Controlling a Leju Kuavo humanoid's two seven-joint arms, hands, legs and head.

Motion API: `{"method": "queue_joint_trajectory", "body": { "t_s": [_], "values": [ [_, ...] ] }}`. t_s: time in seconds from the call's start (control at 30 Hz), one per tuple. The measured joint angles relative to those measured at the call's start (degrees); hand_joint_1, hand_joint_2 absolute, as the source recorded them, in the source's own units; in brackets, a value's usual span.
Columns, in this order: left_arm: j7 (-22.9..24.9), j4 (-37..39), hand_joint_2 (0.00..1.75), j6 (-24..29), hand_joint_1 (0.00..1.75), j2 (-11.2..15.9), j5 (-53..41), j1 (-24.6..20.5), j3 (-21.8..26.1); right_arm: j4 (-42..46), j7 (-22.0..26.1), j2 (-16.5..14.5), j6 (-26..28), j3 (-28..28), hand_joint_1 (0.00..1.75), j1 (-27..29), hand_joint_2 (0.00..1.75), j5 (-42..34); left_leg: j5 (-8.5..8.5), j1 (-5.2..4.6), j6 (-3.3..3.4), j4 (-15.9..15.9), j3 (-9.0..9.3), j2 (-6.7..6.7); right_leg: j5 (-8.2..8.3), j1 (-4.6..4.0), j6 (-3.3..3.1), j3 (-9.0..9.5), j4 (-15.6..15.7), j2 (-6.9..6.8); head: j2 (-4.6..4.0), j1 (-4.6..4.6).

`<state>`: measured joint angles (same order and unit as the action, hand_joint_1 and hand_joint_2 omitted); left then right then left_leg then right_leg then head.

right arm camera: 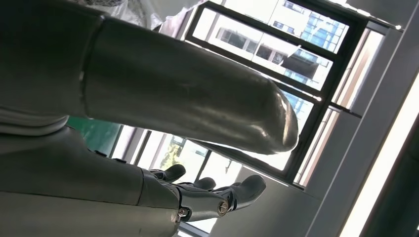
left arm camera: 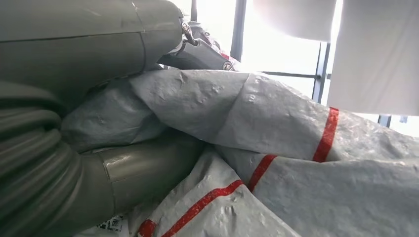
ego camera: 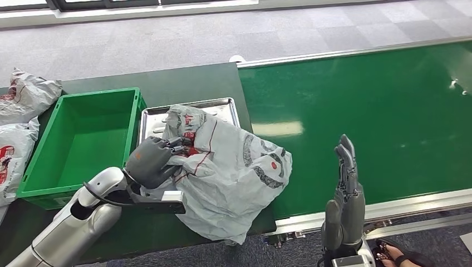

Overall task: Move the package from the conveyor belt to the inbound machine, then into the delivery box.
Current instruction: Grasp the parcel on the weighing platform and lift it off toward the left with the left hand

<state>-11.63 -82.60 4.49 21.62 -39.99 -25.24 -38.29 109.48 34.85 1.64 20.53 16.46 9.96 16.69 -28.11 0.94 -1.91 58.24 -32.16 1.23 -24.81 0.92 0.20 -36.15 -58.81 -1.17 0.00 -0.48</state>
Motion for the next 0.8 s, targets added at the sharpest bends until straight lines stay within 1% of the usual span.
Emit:
{"method": "queue_joint_trajectory", "body": {
  "t_s": [0.1,0.17,0.23,0.37,0.63,0.73,0.8],
  "values": [
    [-1.1,-3.1,1.75,3.1,1.75,1.3,-0.4,1.6,1.7,0.0,0.1,0.1,0.4,0.0,0.00,0.4,0.00,-0.5,0.00,0.00,0.00,0.0,0.00,0.08,0.01,0.01,0.00,0.00,0.0,0.05,0.00,0.01],
    [-1.8,-6.3,1.75,6.0,1.75,2.8,-0.6,3.2,3.9,0.0,0.5,0.3,1.0,0.0,0.00,1.0,0.00,-0.8,-0.01,0.00,0.00,0.0,0.00,0.14,0.00,0.00,0.00,-0.02,0.0,0.11,0.00,0.01],
    [-2.2,-9.4,1.75,7.5,1.75,4.2,-0.6,4.7,6.6,0.0,0.9,0.6,1.5,0.0,0.00,1.6,0.00,-1.1,-0.02,0.00,0.00,0.0,0.00,0.12,-0.01,0.00,0.00,-0.05,0.0,0.10,0.00,0.00],
    [-2.4,-13.0,1.75,7.6,1.75,5.6,-0.6,6.5,10.0,0.0,1.1,1.0,1.8,0.0,0.00,2.0,0.00,-1.2,-0.03,0.00,0.00,0.0,-0.03,0.07,-0.04,-0.01,-0.01,-0.05,0.0,0.04,0.00,0.00],
    [-2.7,-15.3,1.75,8.1,1.75,6.3,-0.9,7.8,12.2,0.0,1.1,1.1,1.9,0.0,0.00,2.1,0.00,-1.3,-0.02,0.00,0.00,0.0,-0.02,0.08,-0.02,0.00,0.00,-0.04,0.0,0.05,0.00,0.01],
    [-1.9,-16.3,1.75,12.4,1.75,7.4,-2.6,8.5,13.8,0.0,1.1,1.3,2.5,0.0,0.00,2.2,0.00,-1.5,-0.03,0.02,0.00,0.0,-0.03,0.11,-0.02,-0.02,-0.01,-0.06,0.0,0.08,0.00,0.00],
    [-0.2,-17.0,1.75,16.1,1.75,8.8,-2.9,8.8,17.2,0.0,1.1,1.5,3.0,0.0,0.00,2.5,0.00,-1.6,-0.03,0.07,-0.02,0.0,-0.04,0.12,-0.03,-0.06,-0.02,-0.07,0.0,0.10,0.00,0.00]
  ]
}}
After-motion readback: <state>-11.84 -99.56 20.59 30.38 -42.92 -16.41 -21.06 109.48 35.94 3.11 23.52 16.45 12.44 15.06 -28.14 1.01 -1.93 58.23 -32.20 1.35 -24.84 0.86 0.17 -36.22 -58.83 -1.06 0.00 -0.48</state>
